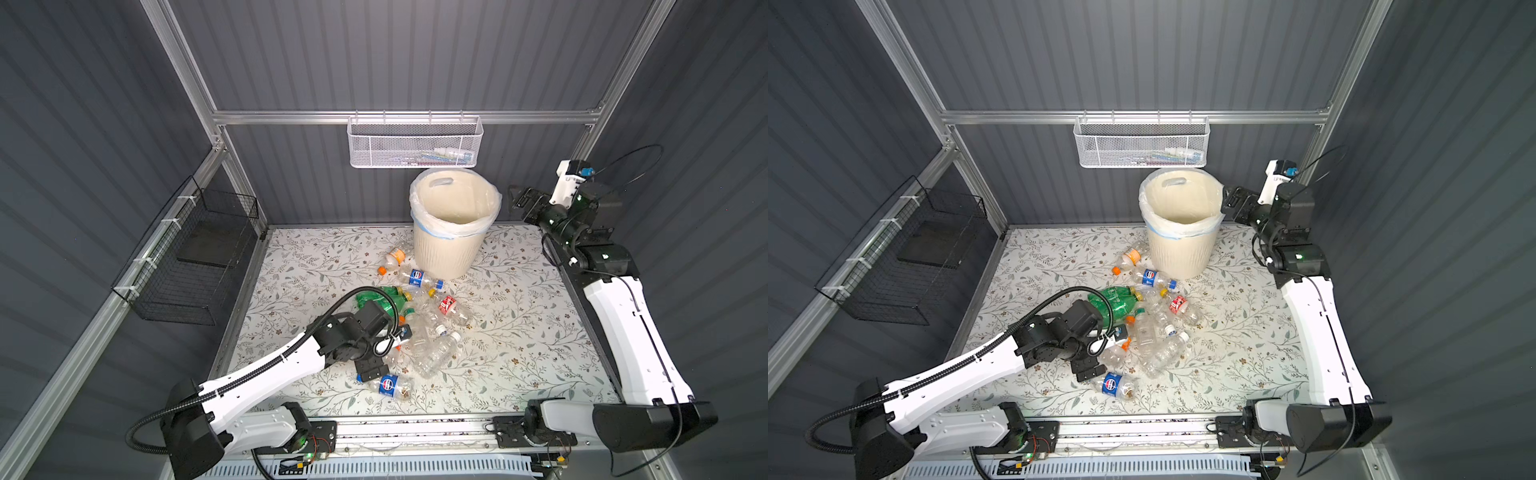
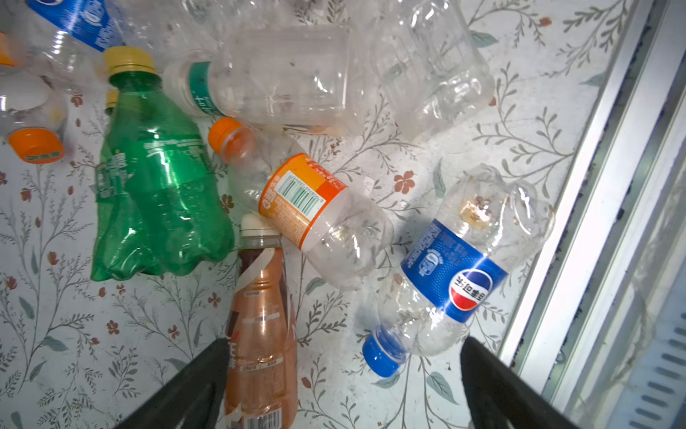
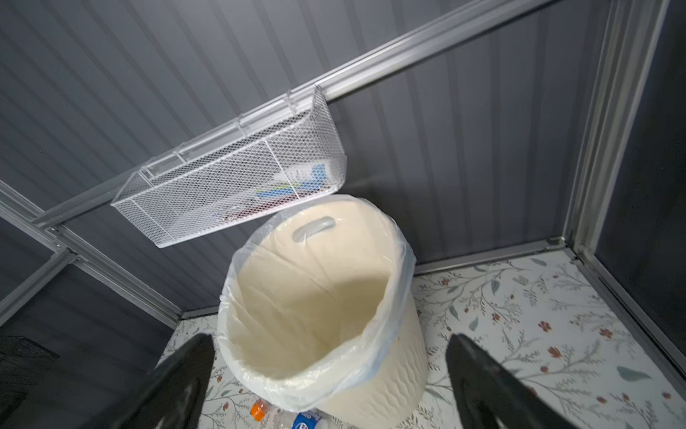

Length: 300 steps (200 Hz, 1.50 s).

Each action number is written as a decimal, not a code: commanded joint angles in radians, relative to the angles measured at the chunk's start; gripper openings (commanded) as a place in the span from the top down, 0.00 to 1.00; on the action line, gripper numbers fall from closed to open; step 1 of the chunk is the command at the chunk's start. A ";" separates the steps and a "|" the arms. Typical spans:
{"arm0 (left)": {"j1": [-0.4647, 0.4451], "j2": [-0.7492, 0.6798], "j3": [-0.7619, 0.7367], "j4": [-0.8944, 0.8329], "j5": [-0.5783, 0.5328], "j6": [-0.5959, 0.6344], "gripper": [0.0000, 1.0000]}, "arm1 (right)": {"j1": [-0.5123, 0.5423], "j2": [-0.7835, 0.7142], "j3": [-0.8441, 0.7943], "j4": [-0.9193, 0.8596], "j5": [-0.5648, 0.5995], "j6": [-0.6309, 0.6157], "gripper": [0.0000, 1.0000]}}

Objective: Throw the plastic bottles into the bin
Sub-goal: 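Release the square bottle over the bin while the left gripper reaches for the Pepsi bottle, then grasp the blue-label Pepsi bottle with the left gripper while the right arm draws back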

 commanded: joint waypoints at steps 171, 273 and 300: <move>-0.167 0.199 -0.077 -0.026 0.081 0.092 0.14 | -0.137 -0.088 -0.314 0.131 -0.070 0.078 0.01; -0.170 0.300 -0.106 0.070 0.062 0.071 0.33 | -0.188 -0.084 -0.381 0.171 -0.107 0.109 0.01; -0.171 0.298 -0.124 0.086 0.062 0.074 0.35 | -0.194 -0.073 -0.387 0.181 -0.116 0.119 0.01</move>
